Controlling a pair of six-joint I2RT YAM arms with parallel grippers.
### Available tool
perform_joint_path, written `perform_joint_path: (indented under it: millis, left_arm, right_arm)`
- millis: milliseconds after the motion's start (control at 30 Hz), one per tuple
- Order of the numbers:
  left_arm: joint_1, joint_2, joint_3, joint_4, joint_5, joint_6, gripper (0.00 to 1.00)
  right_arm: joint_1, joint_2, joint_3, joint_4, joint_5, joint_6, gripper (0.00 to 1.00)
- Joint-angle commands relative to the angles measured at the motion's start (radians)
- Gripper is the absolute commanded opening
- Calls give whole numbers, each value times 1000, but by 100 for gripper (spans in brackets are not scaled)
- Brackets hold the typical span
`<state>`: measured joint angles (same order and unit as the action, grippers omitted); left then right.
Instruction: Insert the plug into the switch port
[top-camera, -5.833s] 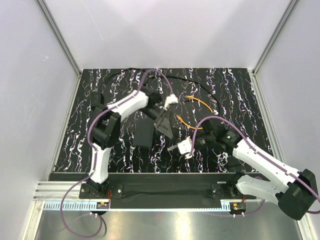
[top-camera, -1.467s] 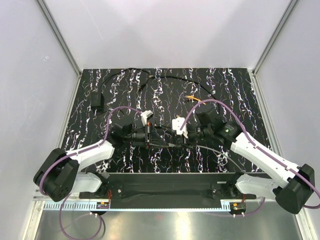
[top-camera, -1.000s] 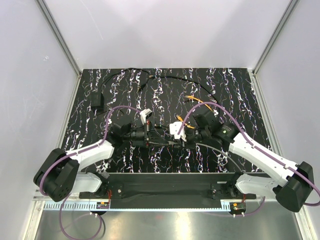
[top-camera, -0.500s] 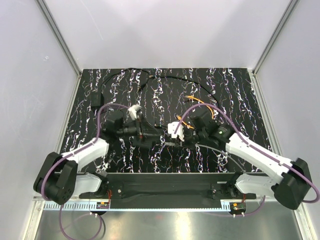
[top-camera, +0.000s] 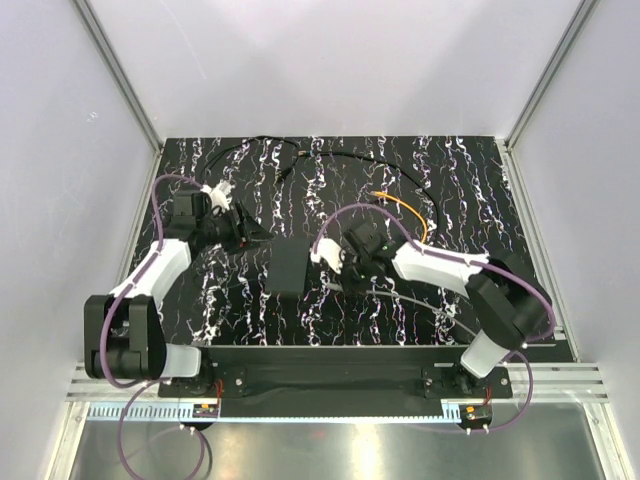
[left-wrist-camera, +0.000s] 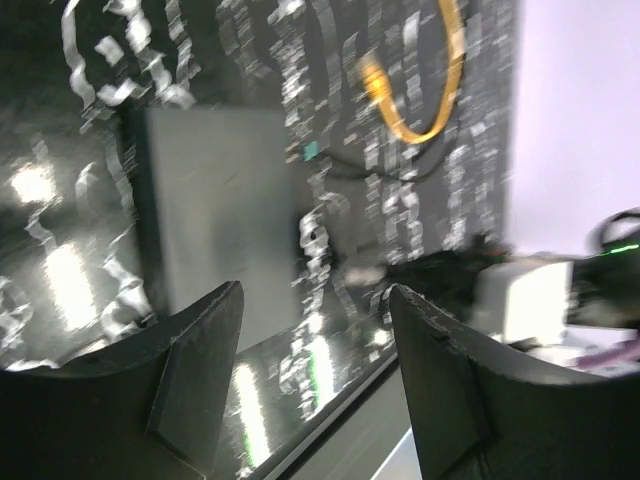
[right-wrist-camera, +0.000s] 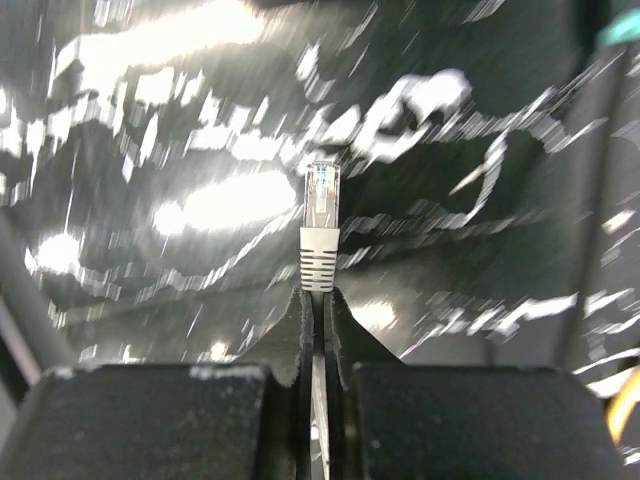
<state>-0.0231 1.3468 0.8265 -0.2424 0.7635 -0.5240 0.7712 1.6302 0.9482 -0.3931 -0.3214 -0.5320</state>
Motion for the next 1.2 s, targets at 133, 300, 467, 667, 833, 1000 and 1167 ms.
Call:
perform_joint_path:
  millis: [133,300,467,667,833,1000,1167]
  left_arm:
    - [5,110,43,-141,-46,202,63]
    - [3,245,89,-167,-38,234,62]
    - [2,304,117,-173,-44,249,61]
    - [-11,350,137,-175,-50,263,60]
    - [-29,391,169,-182,-52,272,60]
    - [-44,414,184,-189,-66,278,57]
    - [-60,434,204,-215,-108,295,56]
  right_arm:
    - [7,106,164,86,31,82,0]
    - [5,194,256,65,28,81,0]
    - [4,252,290,63,58,69,0]
    - [4,278,282,91,76,63,0]
    - [5,281,284,106,71,59,0]
    - [5,272,274,129,67,72,0]
    - [4,267,270,165,77,72,0]
